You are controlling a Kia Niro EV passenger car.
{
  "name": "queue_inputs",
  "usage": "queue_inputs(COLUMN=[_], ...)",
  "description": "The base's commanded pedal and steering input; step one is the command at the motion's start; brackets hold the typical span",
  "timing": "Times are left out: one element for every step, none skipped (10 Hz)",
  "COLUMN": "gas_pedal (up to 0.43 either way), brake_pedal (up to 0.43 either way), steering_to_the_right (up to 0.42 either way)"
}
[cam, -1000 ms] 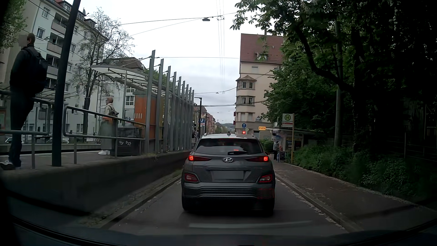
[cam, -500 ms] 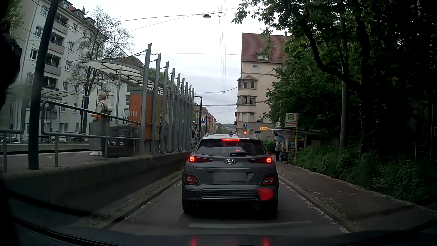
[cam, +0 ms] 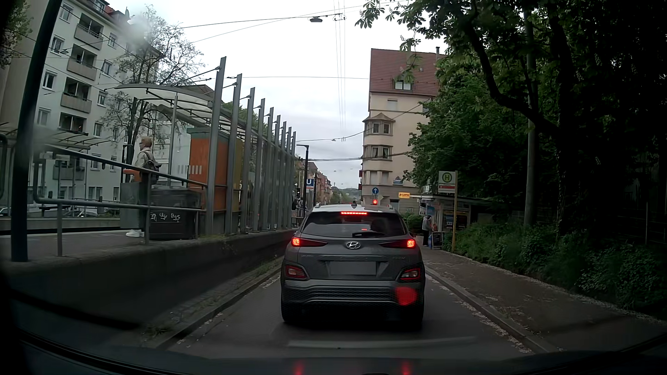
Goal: Follow the waypoints while adhering to traffic rules and regulations
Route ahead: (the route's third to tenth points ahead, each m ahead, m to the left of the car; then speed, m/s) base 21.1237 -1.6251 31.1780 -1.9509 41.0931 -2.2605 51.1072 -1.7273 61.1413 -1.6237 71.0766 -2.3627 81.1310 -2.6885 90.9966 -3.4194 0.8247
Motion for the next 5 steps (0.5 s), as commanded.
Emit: queue_inputs(gas_pedal=[0.0, 0.0, 0.0, 0.0, 0.0], brake_pedal=[0.116, 0.116, 0.098, 0.055, 0.037], steering_to_the_right=[-0.001, -0.002, -0.001, -0.001, -0.002])
